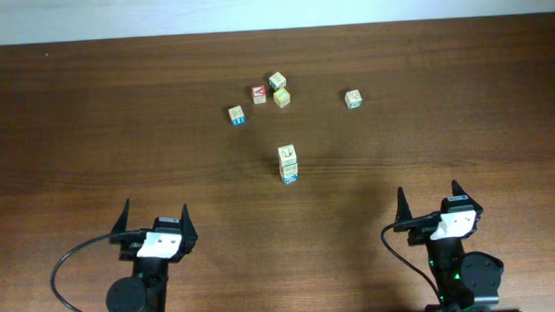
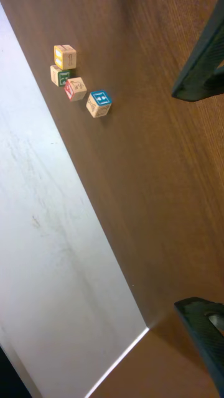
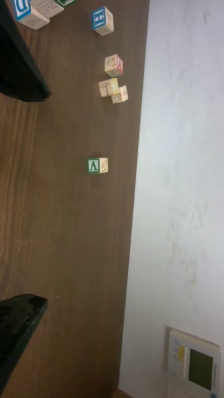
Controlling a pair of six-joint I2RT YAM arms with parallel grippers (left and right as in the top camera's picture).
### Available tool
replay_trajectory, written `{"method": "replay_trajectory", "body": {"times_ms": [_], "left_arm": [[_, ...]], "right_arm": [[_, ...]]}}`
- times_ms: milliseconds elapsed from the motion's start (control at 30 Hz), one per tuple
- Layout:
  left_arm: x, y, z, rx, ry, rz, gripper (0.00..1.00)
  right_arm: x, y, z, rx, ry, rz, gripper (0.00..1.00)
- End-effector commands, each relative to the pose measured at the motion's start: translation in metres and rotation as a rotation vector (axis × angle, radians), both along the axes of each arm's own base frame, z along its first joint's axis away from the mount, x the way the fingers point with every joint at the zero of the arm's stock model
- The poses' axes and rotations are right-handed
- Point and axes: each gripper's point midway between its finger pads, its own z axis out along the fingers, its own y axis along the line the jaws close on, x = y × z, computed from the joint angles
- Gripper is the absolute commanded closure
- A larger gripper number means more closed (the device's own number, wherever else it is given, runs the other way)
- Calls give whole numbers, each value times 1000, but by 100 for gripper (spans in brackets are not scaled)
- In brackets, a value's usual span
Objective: Rotate 5 blocks
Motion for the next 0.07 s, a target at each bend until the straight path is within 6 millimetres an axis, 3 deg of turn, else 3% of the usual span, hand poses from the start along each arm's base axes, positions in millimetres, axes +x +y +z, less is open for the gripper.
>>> {"method": "replay_trajectory", "body": {"times_ms": [0, 33], "left_arm": [[0, 3, -2, 20, -3, 15, 1], [0, 3, -2, 20, -3, 15, 1]], "right_arm": [[0, 2, -3, -3, 1, 8, 2], [0, 2, -3, -3, 1, 8, 2]]}}
